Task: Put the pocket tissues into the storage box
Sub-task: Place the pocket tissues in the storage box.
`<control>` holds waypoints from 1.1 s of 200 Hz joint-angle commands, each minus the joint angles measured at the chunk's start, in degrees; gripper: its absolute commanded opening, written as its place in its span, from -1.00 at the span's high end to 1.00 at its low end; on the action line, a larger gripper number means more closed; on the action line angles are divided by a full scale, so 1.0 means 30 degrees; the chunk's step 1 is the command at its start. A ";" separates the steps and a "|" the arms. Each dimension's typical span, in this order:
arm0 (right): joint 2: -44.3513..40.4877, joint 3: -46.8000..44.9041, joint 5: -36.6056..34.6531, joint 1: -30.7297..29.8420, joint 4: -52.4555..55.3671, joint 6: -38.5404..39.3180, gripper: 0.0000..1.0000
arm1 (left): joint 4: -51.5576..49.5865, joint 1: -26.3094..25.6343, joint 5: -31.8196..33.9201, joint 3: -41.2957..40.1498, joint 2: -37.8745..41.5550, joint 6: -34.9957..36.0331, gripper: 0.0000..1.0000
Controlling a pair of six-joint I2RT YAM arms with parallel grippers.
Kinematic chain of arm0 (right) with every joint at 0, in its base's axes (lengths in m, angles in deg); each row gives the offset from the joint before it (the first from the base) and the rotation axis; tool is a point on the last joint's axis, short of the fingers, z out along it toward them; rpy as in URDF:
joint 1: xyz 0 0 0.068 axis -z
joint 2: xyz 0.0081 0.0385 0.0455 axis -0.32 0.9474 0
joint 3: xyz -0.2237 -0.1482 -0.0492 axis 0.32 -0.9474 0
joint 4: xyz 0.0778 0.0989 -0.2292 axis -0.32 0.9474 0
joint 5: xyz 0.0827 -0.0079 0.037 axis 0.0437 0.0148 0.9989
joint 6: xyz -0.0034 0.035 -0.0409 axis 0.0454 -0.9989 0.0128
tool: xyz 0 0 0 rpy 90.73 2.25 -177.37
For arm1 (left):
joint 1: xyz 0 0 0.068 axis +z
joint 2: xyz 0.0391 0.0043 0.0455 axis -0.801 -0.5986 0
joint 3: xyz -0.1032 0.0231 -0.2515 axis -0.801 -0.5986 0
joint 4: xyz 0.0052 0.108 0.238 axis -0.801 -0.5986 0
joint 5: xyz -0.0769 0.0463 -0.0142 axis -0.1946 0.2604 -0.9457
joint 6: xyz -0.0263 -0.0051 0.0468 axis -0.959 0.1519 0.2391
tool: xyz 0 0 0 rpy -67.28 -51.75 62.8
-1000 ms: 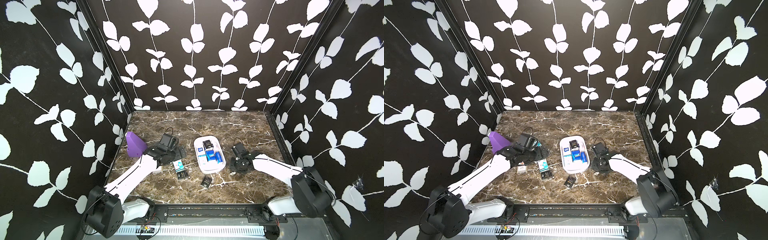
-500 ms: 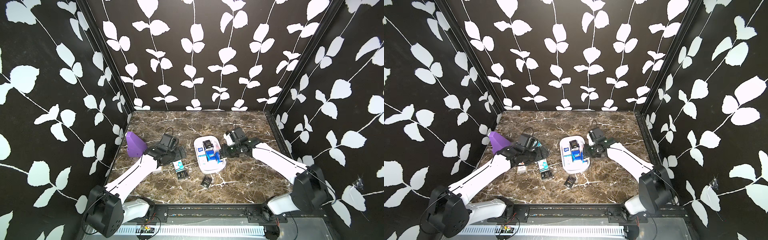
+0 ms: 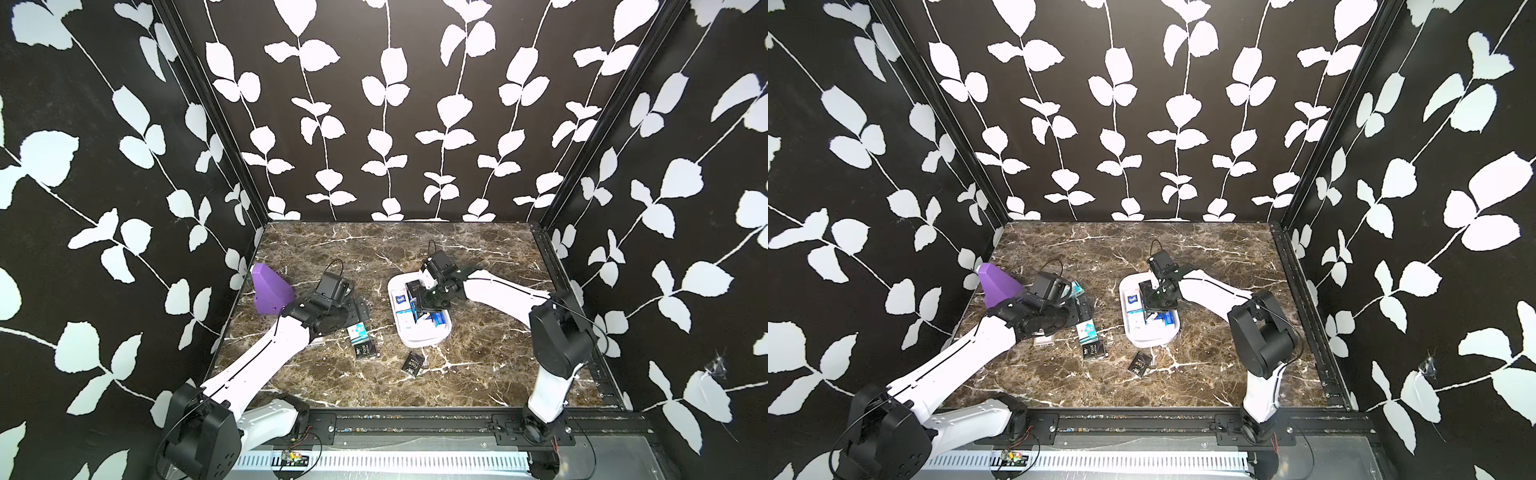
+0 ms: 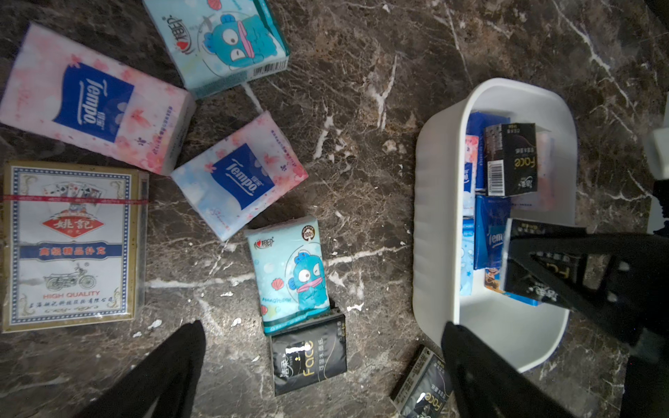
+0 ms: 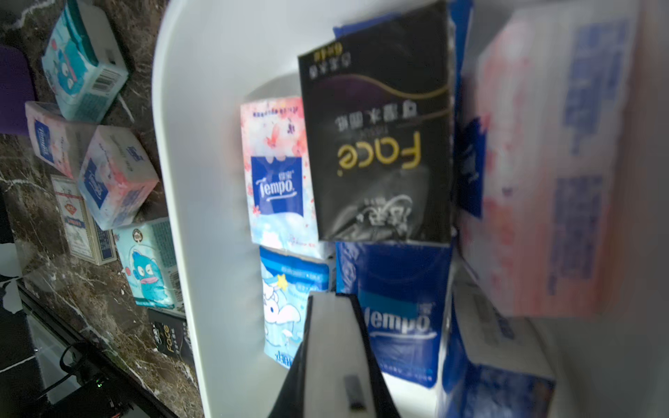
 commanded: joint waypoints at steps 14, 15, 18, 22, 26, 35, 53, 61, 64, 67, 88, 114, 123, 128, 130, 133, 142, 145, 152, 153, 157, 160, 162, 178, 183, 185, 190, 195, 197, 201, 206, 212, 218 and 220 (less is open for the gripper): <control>0.0541 0.1238 -0.0419 -0.0096 -0.0145 -0.0080 0.77 | -0.0547 0.0218 0.0261 -0.0249 0.0302 0.0366 -0.98; 0.0542 0.1233 -0.0466 -0.0096 -0.0124 -0.0078 0.76 | -0.0544 0.0232 0.0252 -0.0249 0.0300 0.0381 -0.98; 0.0542 0.1303 -0.0602 -0.0096 -0.0025 -0.0051 0.74 | -0.0563 0.0245 0.0262 -0.0249 0.0302 0.0393 -0.98; 0.0571 0.1391 -0.0773 -0.0097 0.0144 -0.0011 0.72 | -0.0542 0.0247 0.0269 -0.0249 0.0298 0.0388 -0.98; 0.0575 0.1494 -0.1031 -0.0097 0.0361 0.0047 0.69 | -0.0530 0.0273 0.0261 -0.0249 0.0298 0.0389 -0.98; 0.0579 0.1760 -0.1524 -0.0096 0.0932 0.0312 0.61 | -0.0541 0.0313 0.0231 -0.0232 0.0314 0.0421 -0.98; 0.0442 0.2258 -0.2517 -0.0097 0.1935 0.0916 0.44 | -0.0538 0.0392 0.0188 -0.0173 0.0282 0.0621 -0.98; 0.0355 0.2513 -0.2946 -0.0097 0.2383 0.1187 0.37 | -0.0654 0.0443 0.0192 -0.0056 0.0231 0.0761 -0.98; 0.0292 0.2605 -0.3102 -0.0097 0.2541 0.1297 0.33 | -0.0687 0.0451 0.0207 -0.0039 0.0217 0.0822 -0.98; 0.0240 0.2705 -0.3209 -0.0089 0.2703 0.1410 0.29 | -0.0760 0.0481 0.0194 0.0011 0.0207 0.0891 -0.98; -0.0035 0.3272 -0.3914 -0.0096 0.3512 0.1992 0.09 | -0.0901 0.0598 0.0206 0.0219 0.0101 0.1137 -0.98; -0.0354 0.3667 -0.4866 -0.0096 0.4178 0.2296 0.07 | -0.0762 0.0628 0.0016 0.0263 0.0119 0.1018 -0.98; -0.0532 0.3617 -0.4959 -0.0104 0.4198 0.2311 0.10 | -0.0746 0.0635 -0.0045 0.0244 0.0102 0.0982 -0.98; -0.0630 0.3559 -0.5017 -0.0123 0.4207 0.2300 0.12 | -0.0745 0.0619 -0.0023 0.0228 0.0093 0.0965 -0.98; -0.0674 0.3533 -0.5037 -0.0125 0.4212 0.2268 0.13 | -0.0746 0.0626 -0.0036 0.0244 0.0115 0.0962 -0.98; -0.0734 0.3520 -0.5048 -0.0118 0.4267 0.2267 0.15 | -0.0746 0.0628 -0.0056 0.0233 0.0096 0.0971 -0.98; -0.0952 0.3405 -0.4960 -0.0150 0.4257 0.2223 0.21 | -0.0750 0.0653 -0.0087 0.0207 0.0144 0.0941 -0.98; -0.1022 0.3325 -0.4855 -0.0155 0.4211 0.2189 0.22 | -0.0746 0.0657 -0.0095 0.0214 0.0158 0.0936 -0.98; -0.1176 0.3209 -0.4569 -0.0210 0.4078 0.2083 0.24 | -0.0745 0.0656 -0.0096 0.0164 0.0175 0.0940 -0.98; -0.1196 0.3200 -0.4533 -0.0226 0.4068 0.2072 0.24 | -0.0746 0.0657 -0.0088 0.0162 0.0178 0.0946 -0.98; -0.1279 0.3167 -0.4388 -0.0310 0.4071 0.2015 0.24 | -0.0746 0.0657 -0.0093 0.0161 0.0203 0.0905 -0.98; -0.1319 0.3174 -0.4267 -0.0380 0.4063 0.1976 0.24 | -0.0739 0.0657 -0.0056 0.0161 0.0191 0.0917 -0.98; -0.1351 0.3151 -0.4205 -0.0438 0.4059 0.1945 0.24 | -0.0715 0.0657 -0.0052 0.0139 0.0184 0.0906 -0.98; -0.1528 0.3084 -0.3762 -0.1077 0.4074 0.1621 0.19 | -0.0690 0.0657 -0.0102 0.0139 0.0152 0.0864 -0.97; -0.1580 0.3017 -0.3637 -0.1324 0.4052 0.1487 0.18 | -0.0674 0.0657 -0.0103 0.0136 0.0137 0.0856 -0.98; -0.1614 0.2994 -0.3586 -0.1429 0.4049 0.1420 0.17 | -0.0677 0.0672 -0.0093 0.0133 0.0126 0.0847 -0.98; -0.1690 0.2863 -0.3489 -0.1671 0.4024 0.1220 0.15 | -0.0660 0.0681 -0.0111 0.0146 0.0096 0.0791 -0.98; -0.1831 0.2663 -0.3398 -0.1915 0.3958 0.0965 0.13 | -0.0653 0.0679 -0.0131 0.0147 0.0085 0.0767 -0.98; -0.1890 0.2584 -0.3380 -0.2009 0.3886 0.0858 0.12 | -0.0635 0.0670 -0.0144 0.0135 0.0091 0.0752 -0.98; -0.2036 0.2361 -0.3274 -0.2208 0.3745 0.0650 0.10 | -0.0629 0.0686 -0.0161 0.0143 0.0073 0.0743 -0.98; -0.2228 0.2080 -0.3215 -0.2438 0.3534 0.0379 0.09 | -0.0594 0.0671 -0.0188 0.0123 0.0049 0.0706 -0.98; -0.2494 0.1683 -0.3182 -0.2720 0.3289 0.0011 0.06 | -0.0557 0.0664 -0.0219 0.0106 0.0052 0.0677 -0.98; -0.2774 0.1280 -0.2989 -0.3060 0.2891 -0.0315 0.04 | -0.0555 0.0685 -0.0214 0.0102 0.0057 0.0677 -0.98; -0.2865 0.1124 -0.2904 -0.3137 0.2748 -0.0371 0.03 | -0.0566 0.0664 -0.0201 0.0080 0.0062 0.0685 -0.98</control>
